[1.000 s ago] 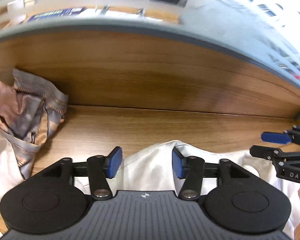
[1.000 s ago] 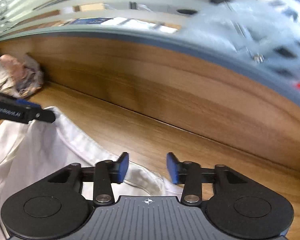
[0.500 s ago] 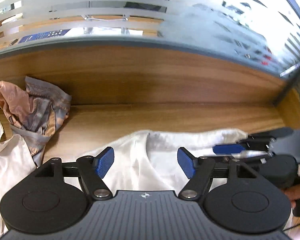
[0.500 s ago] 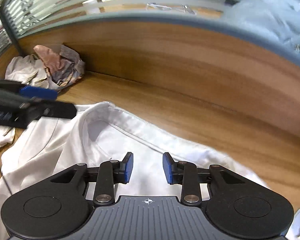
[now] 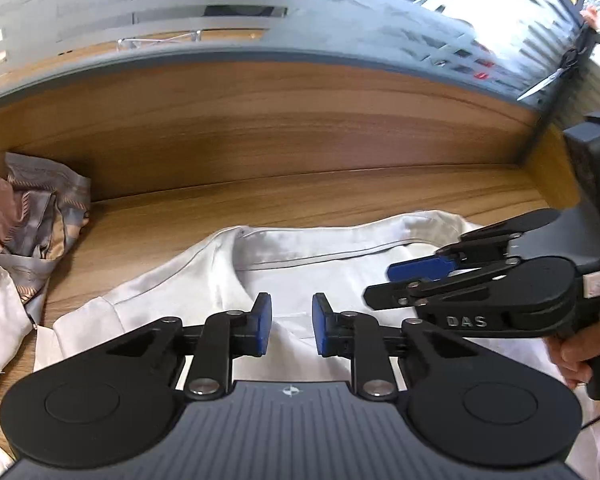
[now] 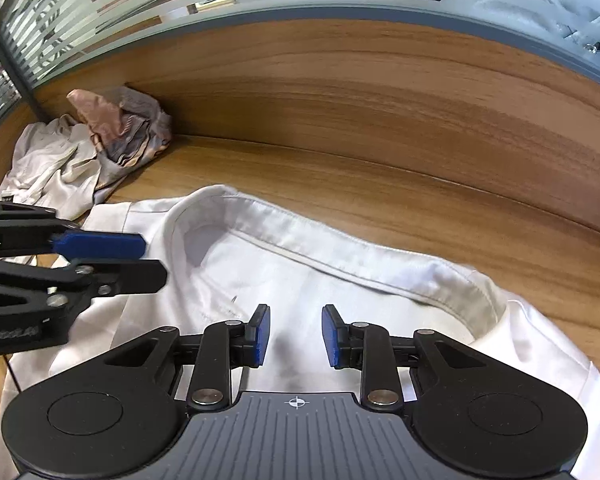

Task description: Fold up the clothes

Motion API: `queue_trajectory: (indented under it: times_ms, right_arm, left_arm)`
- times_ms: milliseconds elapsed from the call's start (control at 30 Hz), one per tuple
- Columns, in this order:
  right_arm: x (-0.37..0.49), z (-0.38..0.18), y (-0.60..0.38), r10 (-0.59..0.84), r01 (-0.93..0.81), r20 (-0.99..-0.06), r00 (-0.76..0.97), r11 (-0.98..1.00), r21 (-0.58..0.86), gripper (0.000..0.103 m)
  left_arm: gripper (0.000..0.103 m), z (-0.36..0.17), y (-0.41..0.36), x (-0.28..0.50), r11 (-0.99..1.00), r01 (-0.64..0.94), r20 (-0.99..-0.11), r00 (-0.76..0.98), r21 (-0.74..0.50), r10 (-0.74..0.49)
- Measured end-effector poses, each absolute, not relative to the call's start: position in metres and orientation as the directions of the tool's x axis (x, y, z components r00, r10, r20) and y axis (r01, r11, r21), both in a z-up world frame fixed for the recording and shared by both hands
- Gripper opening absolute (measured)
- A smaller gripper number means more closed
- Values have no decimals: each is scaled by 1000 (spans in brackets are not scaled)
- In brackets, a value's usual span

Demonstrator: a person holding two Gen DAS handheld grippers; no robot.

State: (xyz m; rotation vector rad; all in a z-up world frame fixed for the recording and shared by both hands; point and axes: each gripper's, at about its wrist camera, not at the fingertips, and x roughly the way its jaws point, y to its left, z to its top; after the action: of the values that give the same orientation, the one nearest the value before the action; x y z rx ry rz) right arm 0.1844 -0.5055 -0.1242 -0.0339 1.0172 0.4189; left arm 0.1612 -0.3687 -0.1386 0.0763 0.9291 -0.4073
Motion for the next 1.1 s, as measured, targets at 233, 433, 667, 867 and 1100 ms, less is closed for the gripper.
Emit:
queue_trajectory:
  times_ms: [233,433,667,867,1100]
  right_arm:
    - [196,-134,-502,284,-363,-842,458,925,114,31]
    - [207,-143,-498,277,-389,-842,464,917,87,31]
    - [222,-147,-501,283,-405,-820,497,912,68,22]
    - [236,-150,-510,286,-398,-806,518,915,69,19]
    - [247,-150,-517,302,-390,-798,522,916,92,7]
  left_arm:
    - [25,-148,-365,174,941,325,-812,523,-91,-260]
    - [25,-150,-364,182,941,318,-810,518,-116,-275]
    - [25,-154,-386,189,918,394,-798,538,-48,-273]
    - [30,-167,-404,204,903,430,-804,536,-1,-256]
    - [33,-171,-416,218,895,447,-796,542,0,-271]
